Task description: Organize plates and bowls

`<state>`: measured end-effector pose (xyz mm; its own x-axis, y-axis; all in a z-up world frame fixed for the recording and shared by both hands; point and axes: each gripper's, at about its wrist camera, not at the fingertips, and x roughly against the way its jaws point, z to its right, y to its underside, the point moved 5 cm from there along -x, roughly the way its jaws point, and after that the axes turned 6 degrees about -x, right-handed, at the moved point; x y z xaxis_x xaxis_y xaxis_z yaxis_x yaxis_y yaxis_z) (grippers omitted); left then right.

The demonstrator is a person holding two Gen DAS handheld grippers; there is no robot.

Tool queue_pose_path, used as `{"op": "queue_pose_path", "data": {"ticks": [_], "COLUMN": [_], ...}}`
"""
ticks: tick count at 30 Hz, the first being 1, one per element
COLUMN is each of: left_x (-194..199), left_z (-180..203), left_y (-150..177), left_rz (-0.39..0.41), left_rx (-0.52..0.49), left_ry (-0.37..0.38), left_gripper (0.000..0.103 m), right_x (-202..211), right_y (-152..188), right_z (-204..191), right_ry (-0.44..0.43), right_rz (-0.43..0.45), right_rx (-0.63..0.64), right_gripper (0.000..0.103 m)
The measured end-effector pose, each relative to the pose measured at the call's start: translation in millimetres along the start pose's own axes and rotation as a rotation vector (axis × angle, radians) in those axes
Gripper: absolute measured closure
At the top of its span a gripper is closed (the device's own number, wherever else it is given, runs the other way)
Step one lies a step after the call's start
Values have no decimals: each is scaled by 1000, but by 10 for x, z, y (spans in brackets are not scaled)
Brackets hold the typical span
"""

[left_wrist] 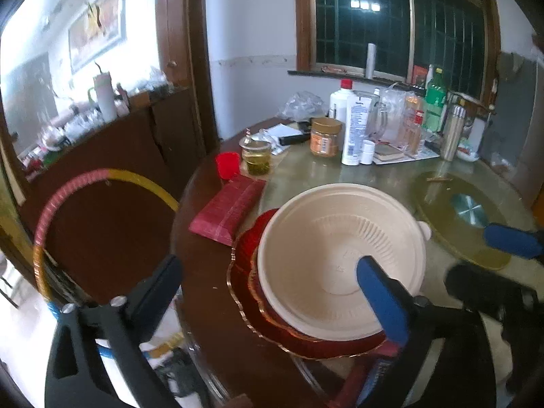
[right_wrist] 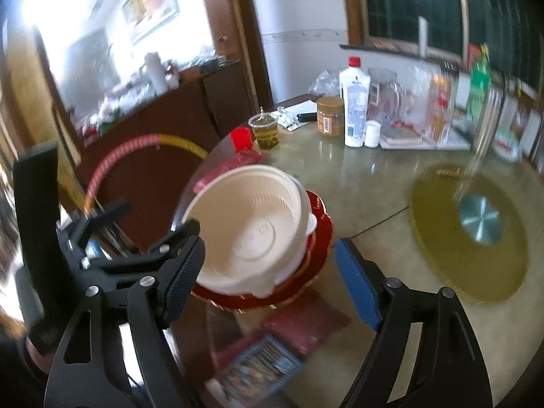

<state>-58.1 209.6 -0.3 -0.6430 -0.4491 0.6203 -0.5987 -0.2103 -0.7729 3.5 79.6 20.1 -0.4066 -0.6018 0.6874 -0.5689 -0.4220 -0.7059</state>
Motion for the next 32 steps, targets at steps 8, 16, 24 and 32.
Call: {"op": "queue_pose_path", "data": {"ticks": [8, 16, 24, 32], "left_x": [-9, 28, 24, -22], "left_z": [-12, -26, 16, 43], "left_y": [48, 113, 131, 130], "left_rz": [-31, -44, -43, -59], "left_rx": [-8, -13, -18, -18], "left_ry": [21, 28, 95, 107], "left_gripper": [1, 1, 0, 0], "right_x": [143, 81, 29, 33], "right_y": [88, 151, 206, 193], "right_z": [108, 118, 91, 83], "right_ry": [13, -1, 8, 9], "right_rz": [-21, -71, -92, -93], "right_rx": [95, 141, 144, 151], "right_gripper": [15, 15, 15, 15]}}
